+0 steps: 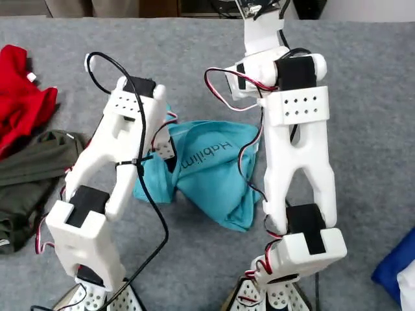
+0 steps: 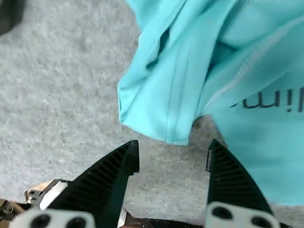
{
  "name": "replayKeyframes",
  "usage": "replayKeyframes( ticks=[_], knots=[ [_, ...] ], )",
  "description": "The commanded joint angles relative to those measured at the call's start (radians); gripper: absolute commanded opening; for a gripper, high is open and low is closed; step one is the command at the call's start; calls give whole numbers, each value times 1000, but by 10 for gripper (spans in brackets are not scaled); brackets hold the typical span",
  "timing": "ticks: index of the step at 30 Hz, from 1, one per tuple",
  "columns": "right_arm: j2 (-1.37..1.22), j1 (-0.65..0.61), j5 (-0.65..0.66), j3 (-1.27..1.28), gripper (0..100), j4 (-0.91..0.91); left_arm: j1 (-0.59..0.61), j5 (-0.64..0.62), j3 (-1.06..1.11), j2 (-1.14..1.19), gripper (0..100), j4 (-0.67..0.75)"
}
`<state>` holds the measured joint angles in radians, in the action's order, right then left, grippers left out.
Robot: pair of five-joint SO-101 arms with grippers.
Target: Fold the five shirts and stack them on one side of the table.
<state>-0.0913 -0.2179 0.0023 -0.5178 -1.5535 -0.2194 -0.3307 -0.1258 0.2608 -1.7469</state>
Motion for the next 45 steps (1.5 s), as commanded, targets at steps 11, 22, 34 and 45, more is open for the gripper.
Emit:
replayKeyframes(
  ticks=[11, 22, 34, 45],
  knots=[
    [2, -16, 8, -31, 253, 14, -9, 5, 77, 147, 236, 138],
    [2, -18, 6, -31, 253, 15, -2, 103, 68, 163, 19, 132],
    [-326, -102, -137, 13, 253, 451, 132, 282, -6, -74, 19, -11],
    [-756, -252, -285, -315, 253, 620, 170, 382, 186, -354, 19, -11]
  ],
)
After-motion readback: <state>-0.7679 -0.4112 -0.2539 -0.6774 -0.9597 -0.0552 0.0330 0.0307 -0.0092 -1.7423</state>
